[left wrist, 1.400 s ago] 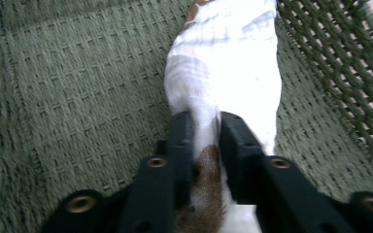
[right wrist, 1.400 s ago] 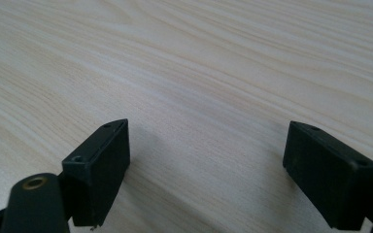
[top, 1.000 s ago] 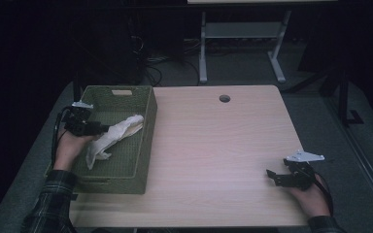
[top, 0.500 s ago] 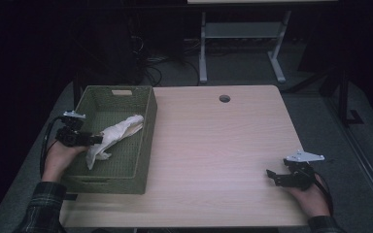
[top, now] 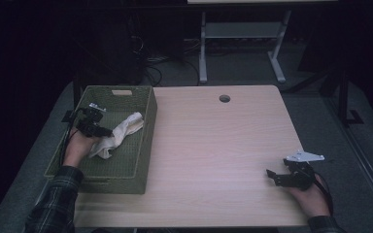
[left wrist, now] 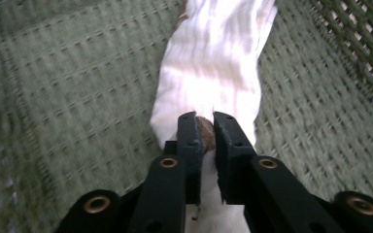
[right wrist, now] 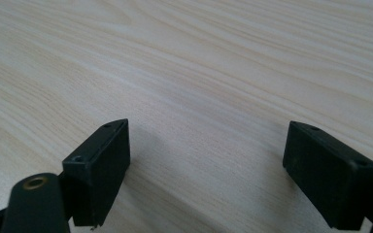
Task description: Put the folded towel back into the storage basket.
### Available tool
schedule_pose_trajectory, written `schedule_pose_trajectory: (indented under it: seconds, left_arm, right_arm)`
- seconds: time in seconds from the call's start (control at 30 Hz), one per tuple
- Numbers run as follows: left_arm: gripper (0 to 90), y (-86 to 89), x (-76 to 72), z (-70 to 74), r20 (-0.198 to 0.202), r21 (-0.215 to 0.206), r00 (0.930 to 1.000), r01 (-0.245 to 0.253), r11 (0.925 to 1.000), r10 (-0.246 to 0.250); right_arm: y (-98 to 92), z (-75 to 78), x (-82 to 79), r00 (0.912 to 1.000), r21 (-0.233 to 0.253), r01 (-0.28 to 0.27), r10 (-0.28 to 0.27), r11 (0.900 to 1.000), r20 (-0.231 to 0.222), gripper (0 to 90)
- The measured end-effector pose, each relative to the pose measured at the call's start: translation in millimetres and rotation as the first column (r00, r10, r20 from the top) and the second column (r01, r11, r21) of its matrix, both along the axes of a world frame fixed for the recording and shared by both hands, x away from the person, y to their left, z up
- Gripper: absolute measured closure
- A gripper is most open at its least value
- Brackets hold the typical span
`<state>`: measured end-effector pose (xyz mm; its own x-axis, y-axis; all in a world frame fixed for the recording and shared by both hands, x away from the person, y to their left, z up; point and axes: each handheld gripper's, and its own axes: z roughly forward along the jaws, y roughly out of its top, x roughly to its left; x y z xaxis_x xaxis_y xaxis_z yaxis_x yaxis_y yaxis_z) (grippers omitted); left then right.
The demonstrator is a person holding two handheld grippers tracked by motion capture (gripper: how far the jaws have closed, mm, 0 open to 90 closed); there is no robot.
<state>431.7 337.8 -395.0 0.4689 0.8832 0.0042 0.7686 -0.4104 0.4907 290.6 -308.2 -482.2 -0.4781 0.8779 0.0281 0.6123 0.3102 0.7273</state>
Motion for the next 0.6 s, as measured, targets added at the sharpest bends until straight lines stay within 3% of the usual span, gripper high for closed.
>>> schedule_pose_trajectory:
  seconds: [0.17, 0.27, 0.37, 0.43, 0.53, 0.6]
  left_arm:
    - [63.3, 6.9, -8.4, 6.5, 0.025, -0.026, 0.9997, -0.007, 0.9996, 0.008]
    - [56.5, 17.6, -18.1, 16.3, 0.062, -0.044, 0.9979, -0.018, 0.9989, 0.02]
    - [49.4, 24.2, -25.8, 17.9, 0.053, -0.071, 0.9985, -0.014, 0.9974, 0.018]
    - [45.4, 26.2, -32.8, 16.6, 0.054, -0.063, 0.9984, -0.012, 0.9979, 0.016]
    - [40.2, 27.2, -39.8, 11.9, 0.029, -0.055, 0.9996, -0.003, 0.9985, 0.004]
    - [38.3, 27.4, -41.9, 4.5, -0.009, -0.041, 0.9999, 0.005, 0.9992, -0.005]
  right_arm:
    - [0.0, 0.0, 0.0, 1.0, 0.0, 0.0, 0.0, 1.0, 0.0, 16.9]
    - [0.0, 0.0, 0.0, 1.0, 0.0, 0.0, 0.0, 1.0, 0.0, 16.9]
    - [-0.1, 0.0, -0.1, 1.0, -0.001, -0.001, 0.001, 1.0, 0.0, 16.9]
    - [0.0, 0.0, -0.1, 1.0, -0.001, 0.0, 0.0, 1.0, 0.0, 16.9]
    - [0.0, 0.0, -0.1, 1.0, 0.0, 0.0, 0.0, 1.0, 0.0, 16.9]
    - [0.0, 0.0, -0.1, 1.0, 0.0, 0.0, 0.0, 1.0, 0.0, 16.9]
